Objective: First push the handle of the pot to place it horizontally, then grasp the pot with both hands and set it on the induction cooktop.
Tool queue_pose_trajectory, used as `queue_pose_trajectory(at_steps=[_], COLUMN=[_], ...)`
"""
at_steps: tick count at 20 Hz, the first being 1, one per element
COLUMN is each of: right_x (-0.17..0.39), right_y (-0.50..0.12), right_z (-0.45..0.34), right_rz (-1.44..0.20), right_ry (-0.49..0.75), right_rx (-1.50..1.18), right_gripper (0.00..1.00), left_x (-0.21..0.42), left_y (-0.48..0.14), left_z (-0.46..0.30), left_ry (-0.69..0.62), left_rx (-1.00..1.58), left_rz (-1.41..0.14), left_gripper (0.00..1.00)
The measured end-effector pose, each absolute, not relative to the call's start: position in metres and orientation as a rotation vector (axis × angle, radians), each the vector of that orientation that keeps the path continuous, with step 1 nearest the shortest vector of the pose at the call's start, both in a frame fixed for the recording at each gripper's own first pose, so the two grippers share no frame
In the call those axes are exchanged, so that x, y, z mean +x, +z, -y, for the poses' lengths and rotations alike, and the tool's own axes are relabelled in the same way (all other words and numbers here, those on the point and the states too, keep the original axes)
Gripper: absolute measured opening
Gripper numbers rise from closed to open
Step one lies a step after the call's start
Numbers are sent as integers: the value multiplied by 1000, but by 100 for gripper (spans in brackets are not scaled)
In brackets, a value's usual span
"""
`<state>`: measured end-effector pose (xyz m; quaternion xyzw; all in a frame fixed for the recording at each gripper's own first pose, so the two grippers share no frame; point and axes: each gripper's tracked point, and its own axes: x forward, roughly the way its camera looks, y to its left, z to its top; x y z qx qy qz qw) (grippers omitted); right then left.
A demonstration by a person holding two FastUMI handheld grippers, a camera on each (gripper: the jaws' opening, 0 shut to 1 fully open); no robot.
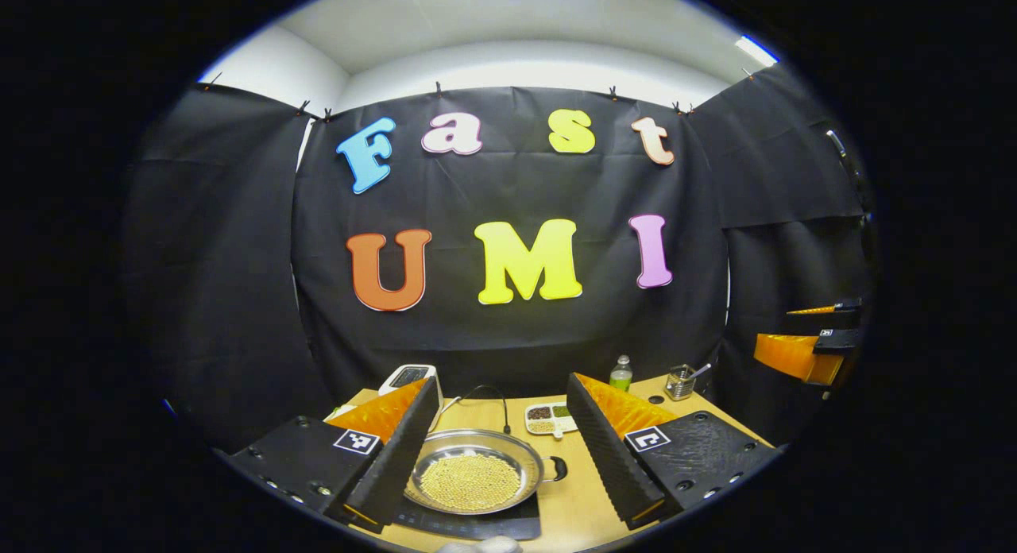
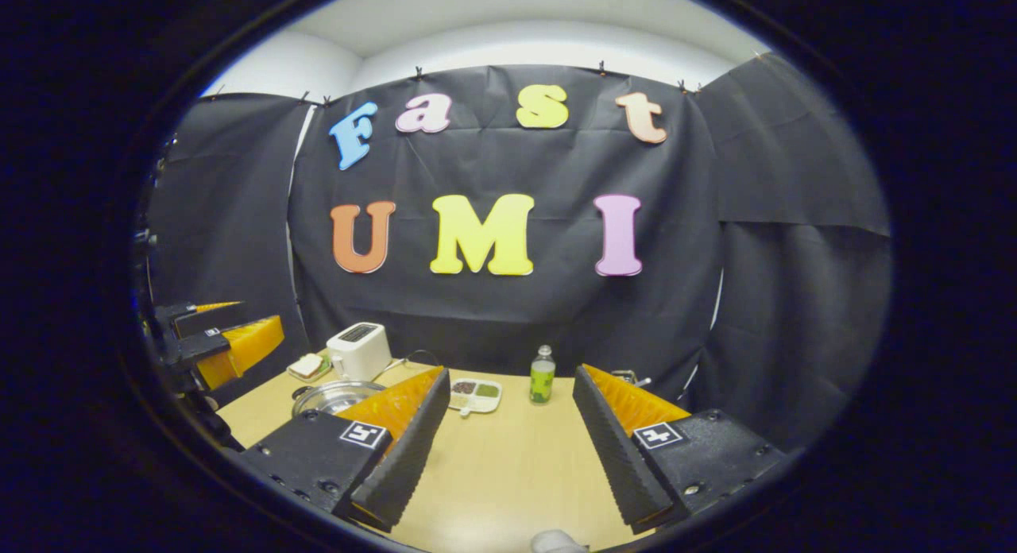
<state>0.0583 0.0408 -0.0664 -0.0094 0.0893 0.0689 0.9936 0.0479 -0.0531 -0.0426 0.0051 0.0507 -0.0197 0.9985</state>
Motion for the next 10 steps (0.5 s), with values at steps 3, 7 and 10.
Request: queue_pose_trajectory(at_steps=[3,7,10], right_x=[32,1,-17], right_y=[-55,-47,-41], right_z=[-2,47,75], right_rz=[-155,-146,-128], right_ry=[120,87,72], right_rx=[7,24,37], right_gripper=[97,97,97], left_x=[17,-21,-42], left_y=[-29,-15,-9], left_z=[86,111,119], left_ry=[-37,-23,-8], left_rx=[-3,19,11], left_rz=[-84,-57,-48], left_gripper=[96,96,96])
